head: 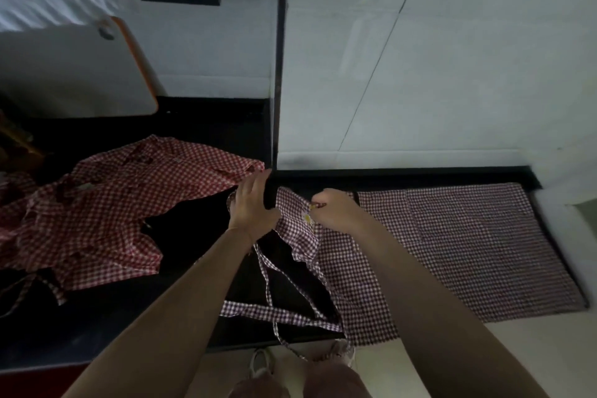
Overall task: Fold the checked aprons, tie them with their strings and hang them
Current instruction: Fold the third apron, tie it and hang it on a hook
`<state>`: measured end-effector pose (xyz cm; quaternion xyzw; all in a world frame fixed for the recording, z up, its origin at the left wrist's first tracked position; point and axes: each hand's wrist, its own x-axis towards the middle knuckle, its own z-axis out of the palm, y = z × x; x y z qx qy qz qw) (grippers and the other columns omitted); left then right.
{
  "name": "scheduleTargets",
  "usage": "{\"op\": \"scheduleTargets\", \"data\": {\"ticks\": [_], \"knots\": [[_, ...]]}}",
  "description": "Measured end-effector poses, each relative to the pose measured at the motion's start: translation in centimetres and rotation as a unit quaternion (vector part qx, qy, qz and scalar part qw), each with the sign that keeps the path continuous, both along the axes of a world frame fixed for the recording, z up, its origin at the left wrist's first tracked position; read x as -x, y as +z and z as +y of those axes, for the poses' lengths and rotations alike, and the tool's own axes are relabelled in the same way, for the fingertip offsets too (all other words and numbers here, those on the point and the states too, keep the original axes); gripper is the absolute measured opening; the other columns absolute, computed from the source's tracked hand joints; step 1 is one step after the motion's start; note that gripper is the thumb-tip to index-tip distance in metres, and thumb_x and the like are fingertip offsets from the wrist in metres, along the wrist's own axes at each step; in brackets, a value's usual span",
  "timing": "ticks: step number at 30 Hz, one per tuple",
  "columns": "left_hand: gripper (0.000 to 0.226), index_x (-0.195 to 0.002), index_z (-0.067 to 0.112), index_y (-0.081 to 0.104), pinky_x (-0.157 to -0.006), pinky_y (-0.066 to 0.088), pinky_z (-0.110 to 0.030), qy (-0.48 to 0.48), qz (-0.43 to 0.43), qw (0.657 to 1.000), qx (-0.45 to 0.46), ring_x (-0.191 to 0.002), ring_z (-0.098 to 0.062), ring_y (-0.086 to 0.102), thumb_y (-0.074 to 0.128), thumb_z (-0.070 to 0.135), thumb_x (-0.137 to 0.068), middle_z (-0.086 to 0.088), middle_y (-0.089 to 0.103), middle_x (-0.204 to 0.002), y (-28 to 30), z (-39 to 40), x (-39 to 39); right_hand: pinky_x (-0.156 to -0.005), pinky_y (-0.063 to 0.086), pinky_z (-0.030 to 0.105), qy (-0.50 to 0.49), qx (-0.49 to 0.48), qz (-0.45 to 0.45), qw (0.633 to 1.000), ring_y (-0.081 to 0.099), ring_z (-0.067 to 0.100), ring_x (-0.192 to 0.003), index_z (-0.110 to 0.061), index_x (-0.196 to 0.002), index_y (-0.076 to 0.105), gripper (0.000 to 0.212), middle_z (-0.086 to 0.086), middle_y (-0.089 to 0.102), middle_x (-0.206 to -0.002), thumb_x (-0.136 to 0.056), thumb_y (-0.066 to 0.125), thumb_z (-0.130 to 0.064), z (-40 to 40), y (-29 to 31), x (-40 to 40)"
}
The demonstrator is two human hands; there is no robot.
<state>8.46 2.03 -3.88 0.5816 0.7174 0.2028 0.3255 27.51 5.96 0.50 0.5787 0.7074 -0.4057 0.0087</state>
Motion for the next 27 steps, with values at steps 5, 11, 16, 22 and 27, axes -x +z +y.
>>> {"op": "scheduleTargets", "data": {"ticks": [5, 11, 16, 22, 27], "knots": [[0.023, -0.099, 0.035, 0.071, -0.118, 0.019, -0.046, -0.179, 0.085, 0.979, 0.044, -0.145, -0.021, 0.025, 0.072, 0.035, -0.076, 0.01, 0.044, -0.148, 0.3, 1.6, -1.1, -0.07, 0.043, 0.035, 0.037, -0.057, -0.021, 0.997, 0.056, 0.028, -0.083, 0.006, -0.083, 0.065, 0.026, 0.016, 0.056, -0.09, -0.09, 0.056, -0.017, 0.2, 0.8, -0.4], [0.021, -0.068, 0.023, 0.058, -0.073, 0.049, -0.03, -0.034, 0.009, 0.993, 0.109, -0.081, -0.019, 0.063, 0.058, 0.028, -0.088, 0.0, 0.066, -0.079, 1.7, 1.9, 0.5, -0.074, 0.049, 0.027, -0.112, -0.106, 0.039, 0.987, 0.058, 0.018, -0.09, -0.018, -0.129, 0.047, 0.04, -0.003, 0.037, -0.118, -0.093, 0.064, -0.017, -0.3, -2.5, -1.9], [0.05, -0.125, 0.026, 0.057, -0.099, 0.044, -0.032, -0.099, -0.028, 0.977, 0.184, -0.113, -0.018, 0.055, 0.069, 0.044, -0.08, 0.002, 0.058, -0.126, -0.7, 1.3, 0.9, -0.09, 0.052, 0.035, -0.075, -0.037, -0.158, 0.984, 0.059, 0.024, -0.107, -0.011, -0.123, 0.054, 0.029, 0.012, 0.054, -0.128, -0.095, 0.054, -0.014, -2.4, -7.3, -4.1], [0.045, -0.118, 0.025, 0.063, -0.109, 0.033, -0.042, -0.09, 0.188, 0.953, 0.219, -0.118, -0.027, 0.056, 0.048, 0.057, -0.09, -0.003, 0.063, -0.124, -3.9, -0.4, -0.3, -0.112, 0.037, 0.045, -0.055, -0.043, -0.202, 0.977, 0.022, 0.027, -0.145, -0.024, -0.151, 0.028, 0.075, 0.008, 0.022, -0.156, -0.088, 0.069, -0.028, -5.2, -9.8, -5.9], [0.033, -0.116, 0.018, 0.064, -0.108, 0.027, -0.047, 0.029, 0.433, 0.881, 0.186, -0.122, -0.029, 0.046, 0.052, 0.032, -0.089, -0.006, 0.059, -0.126, -2.2, 0.3, 1.9, -0.112, 0.035, 0.046, -0.067, -0.058, -0.203, 0.975, 0.021, 0.027, -0.145, -0.026, -0.15, 0.03, 0.079, 0.007, 0.022, -0.157, -0.084, 0.071, -0.044, -5.1, -9.8, -7.7]]}}
